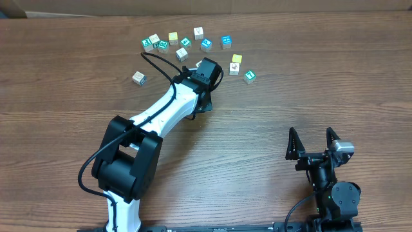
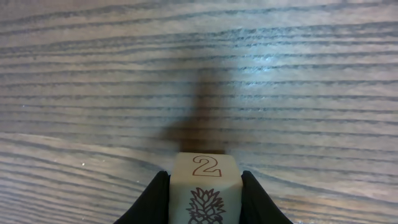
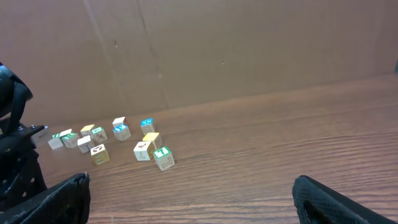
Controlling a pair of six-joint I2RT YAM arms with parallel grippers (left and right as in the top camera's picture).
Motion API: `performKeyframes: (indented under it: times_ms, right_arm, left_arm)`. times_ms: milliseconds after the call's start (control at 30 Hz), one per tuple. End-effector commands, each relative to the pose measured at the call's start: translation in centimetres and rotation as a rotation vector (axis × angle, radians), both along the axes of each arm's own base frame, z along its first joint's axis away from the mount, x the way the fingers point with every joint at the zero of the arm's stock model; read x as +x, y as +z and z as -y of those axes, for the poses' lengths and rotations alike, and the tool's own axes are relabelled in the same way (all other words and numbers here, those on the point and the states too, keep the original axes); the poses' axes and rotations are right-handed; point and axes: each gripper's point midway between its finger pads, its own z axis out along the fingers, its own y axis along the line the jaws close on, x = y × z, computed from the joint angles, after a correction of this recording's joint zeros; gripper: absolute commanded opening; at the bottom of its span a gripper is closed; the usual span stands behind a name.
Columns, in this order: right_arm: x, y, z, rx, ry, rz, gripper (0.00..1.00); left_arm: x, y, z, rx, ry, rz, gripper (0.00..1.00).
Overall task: Form a horizontal line
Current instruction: 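Lower the '2' block onto the table and open the left gripper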
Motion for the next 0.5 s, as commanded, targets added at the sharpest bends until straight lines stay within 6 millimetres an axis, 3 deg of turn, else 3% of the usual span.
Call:
performKeyframes:
  times_ms: [0,467]
  right_arm:
    - [0.0,-0.1,0.1,-0.006,-0.003,0.007,1.00]
    - [0.0,-0.1,0.1,-0.006,-0.003,0.007,1.00]
  left_arm:
    - [-0.2,-0.9,-0.3,0.012,-0.015,-0.015,0.08]
    - [-0.4,-2.0,0.2,-0.015,-0.073,-0.021,0.10]
